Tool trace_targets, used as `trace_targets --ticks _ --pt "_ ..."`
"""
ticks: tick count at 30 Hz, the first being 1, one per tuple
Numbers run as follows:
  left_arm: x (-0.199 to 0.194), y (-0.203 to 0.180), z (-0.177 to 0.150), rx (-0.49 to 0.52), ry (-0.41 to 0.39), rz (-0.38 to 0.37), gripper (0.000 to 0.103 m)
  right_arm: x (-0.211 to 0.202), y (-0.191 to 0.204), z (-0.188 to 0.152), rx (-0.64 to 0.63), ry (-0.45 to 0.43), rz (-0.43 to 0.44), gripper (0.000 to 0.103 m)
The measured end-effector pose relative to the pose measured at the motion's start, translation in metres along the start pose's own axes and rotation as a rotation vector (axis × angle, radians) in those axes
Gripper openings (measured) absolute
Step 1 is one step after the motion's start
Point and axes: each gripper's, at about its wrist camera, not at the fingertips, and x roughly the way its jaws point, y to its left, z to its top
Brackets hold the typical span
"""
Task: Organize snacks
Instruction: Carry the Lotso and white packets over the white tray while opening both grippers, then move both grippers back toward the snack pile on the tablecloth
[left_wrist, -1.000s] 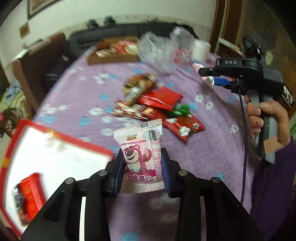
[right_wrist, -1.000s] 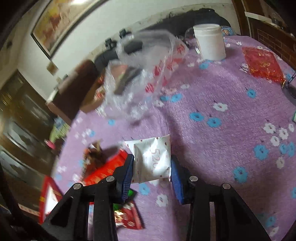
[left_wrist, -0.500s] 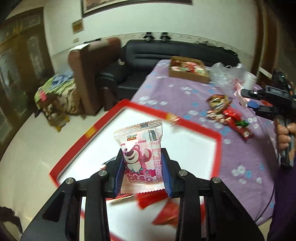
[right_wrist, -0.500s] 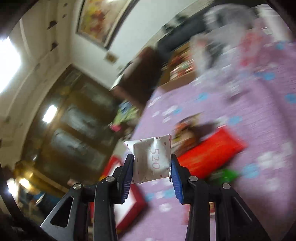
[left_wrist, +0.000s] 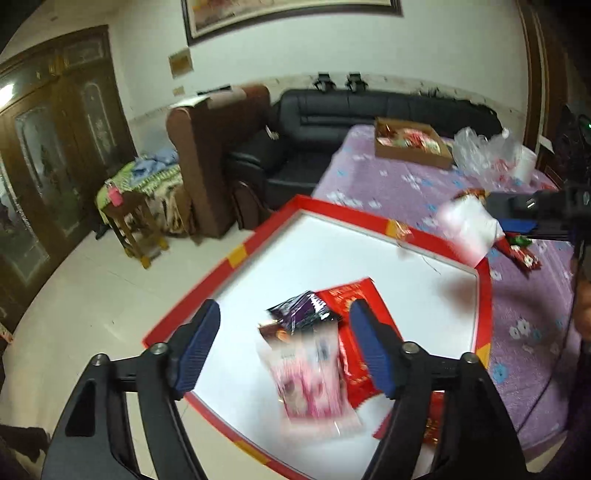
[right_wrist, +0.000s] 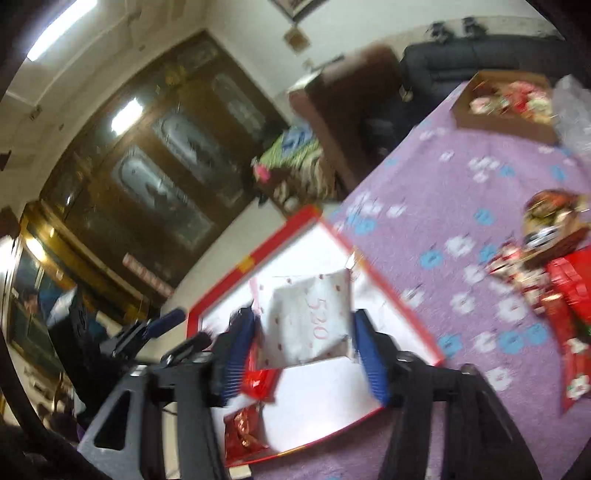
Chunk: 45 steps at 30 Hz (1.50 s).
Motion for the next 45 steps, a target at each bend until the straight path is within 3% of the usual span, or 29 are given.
trace_targets --ticks 7,12,18,23,25,27,32,36,45 --pt "-0.008 0.008 -0.030 -0.137 -0.088 -0.071 0.073 -0.011 -0.017 0.001 0.058 -0.006 0.045 0.060" --pt "-0.009 -0.002 -0.047 -0.134 -0.148 -0.028 0.073 -0.022 -0.036 -0.004 0.050 -0.020 -0.035 0.060" --pt "0.002 -0.015 -0.043 -0.156 -0.135 -0.032 0.073 -0.073 -0.077 0.003 0.011 -0.198 -0.202 0.060" --pt "0.015 -0.027 -0.029 -0.135 -0.139 0.000 0.073 -0.115 -0.135 -0.006 0.140 -0.346 -0.252 0.061" --pt "0.021 -0.031 -0.024 -0.132 -0.126 -0.002 0.073 -0.124 -0.150 -0.003 0.196 -0.352 -0.308 0.061" --pt "0.021 -0.034 -0.023 -0.135 -0.120 0.003 0.073 -0.132 -0.157 -0.004 0.225 -0.389 -0.297 0.061" --pt "-0.010 -0.040 -0.027 -0.077 -0.192 0.034 0.073 -0.132 -0.156 -0.001 0.209 -0.392 -0.306 0.061" --pt "-0.035 -0.049 -0.020 -0.042 -0.230 -0.014 0.078 -0.128 -0.150 -0.004 0.197 -0.378 -0.314 0.061" --pt "-0.039 -0.074 -0.005 0.057 -0.166 -0.085 0.079 -0.132 -0.160 -0.011 0.264 -0.319 -0.331 0.065"
